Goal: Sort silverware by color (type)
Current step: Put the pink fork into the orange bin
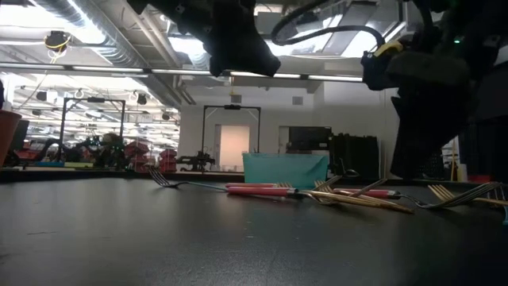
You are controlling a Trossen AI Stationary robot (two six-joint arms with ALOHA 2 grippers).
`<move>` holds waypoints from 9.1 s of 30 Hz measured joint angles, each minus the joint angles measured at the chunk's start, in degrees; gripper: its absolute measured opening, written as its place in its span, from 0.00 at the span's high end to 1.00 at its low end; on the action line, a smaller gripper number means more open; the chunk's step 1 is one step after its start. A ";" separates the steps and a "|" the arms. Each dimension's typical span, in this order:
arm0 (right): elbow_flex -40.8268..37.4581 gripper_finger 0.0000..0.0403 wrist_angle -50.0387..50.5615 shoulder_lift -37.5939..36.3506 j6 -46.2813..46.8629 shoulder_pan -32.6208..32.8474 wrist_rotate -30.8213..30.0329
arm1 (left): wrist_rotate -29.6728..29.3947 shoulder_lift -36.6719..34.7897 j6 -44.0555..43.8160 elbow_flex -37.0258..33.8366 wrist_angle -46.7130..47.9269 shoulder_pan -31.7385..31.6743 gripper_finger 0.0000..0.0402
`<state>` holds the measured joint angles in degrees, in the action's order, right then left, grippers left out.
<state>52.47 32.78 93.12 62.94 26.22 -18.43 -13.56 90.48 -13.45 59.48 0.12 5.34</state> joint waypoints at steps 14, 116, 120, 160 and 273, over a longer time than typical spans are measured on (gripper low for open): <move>0.00 0.75 -1.25 2.74 -0.09 0.00 0.86 | 0.18 0.00 -0.09 -0.02 5.81 0.20 0.77; 22.36 0.98 -12.51 10.63 -121.65 -14.99 12.92 | 2.34 -11.29 -46.42 -0.04 27.98 7.69 0.77; 22.36 0.98 -13.67 10.63 -120.83 -14.99 12.89 | 2.49 -9.97 -47.43 -0.04 24.82 7.58 0.77; 22.34 0.98 -27.16 10.63 -118.69 -14.93 4.87 | 5.77 -9.09 -50.49 -0.04 24.78 7.52 0.77; 22.36 0.70 -9.89 -1.92 -113.73 -15.02 -3.82 | 24.16 -15.27 -121.00 -0.04 65.15 47.98 0.91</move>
<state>74.83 22.90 91.20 -50.78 11.20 -22.25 10.60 75.20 -134.45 59.44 65.28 53.32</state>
